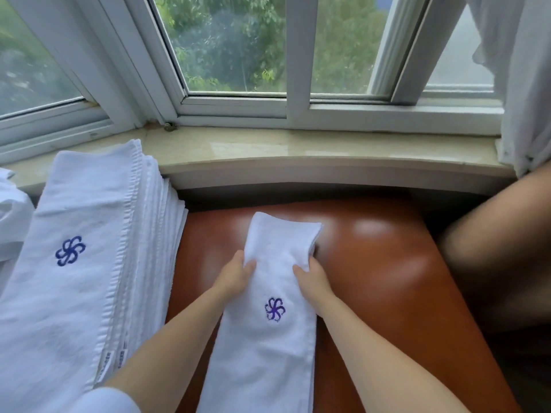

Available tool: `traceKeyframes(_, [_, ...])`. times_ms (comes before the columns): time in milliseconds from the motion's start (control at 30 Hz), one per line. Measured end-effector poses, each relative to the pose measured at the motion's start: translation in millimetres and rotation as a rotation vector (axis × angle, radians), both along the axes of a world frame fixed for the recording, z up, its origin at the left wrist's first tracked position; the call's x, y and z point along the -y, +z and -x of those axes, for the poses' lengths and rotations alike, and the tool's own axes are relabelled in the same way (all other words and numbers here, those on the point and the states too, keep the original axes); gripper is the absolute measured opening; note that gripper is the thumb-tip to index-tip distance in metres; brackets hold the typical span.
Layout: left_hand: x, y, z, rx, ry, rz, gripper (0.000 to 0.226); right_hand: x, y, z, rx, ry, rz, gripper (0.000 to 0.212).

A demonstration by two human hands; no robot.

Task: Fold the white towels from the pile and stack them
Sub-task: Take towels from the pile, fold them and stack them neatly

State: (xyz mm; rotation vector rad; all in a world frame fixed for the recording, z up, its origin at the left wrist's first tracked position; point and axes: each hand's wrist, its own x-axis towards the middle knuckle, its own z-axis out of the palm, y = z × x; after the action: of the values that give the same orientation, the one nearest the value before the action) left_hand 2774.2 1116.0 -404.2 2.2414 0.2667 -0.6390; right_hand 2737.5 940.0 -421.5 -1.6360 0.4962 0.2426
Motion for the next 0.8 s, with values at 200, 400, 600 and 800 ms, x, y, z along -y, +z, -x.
traceKeyframes(200, [-8, 58, 8, 0.101, 0.012, 0.101, 0.03, -20, 63, 8, 0.081, -0.043, 0.224, 0.019])
traceKeyframes(400, [-53, 165, 23, 0.039, 0.071, 0.63, 0.015, -64, 168, 24, 0.257, -0.226, 0.145, 0.025])
traceKeyframes(600, [-125, 259, 48, -0.014, -0.068, 0.946, 0.031, -120, 280, 47, 0.458, -0.36, 0.119, 0.022])
traceKeyframes(800, [-190, 316, 64, 0.093, -0.088, 1.002, 0.034, -183, 347, 61, 0.576, -0.323, 0.146, 0.023])
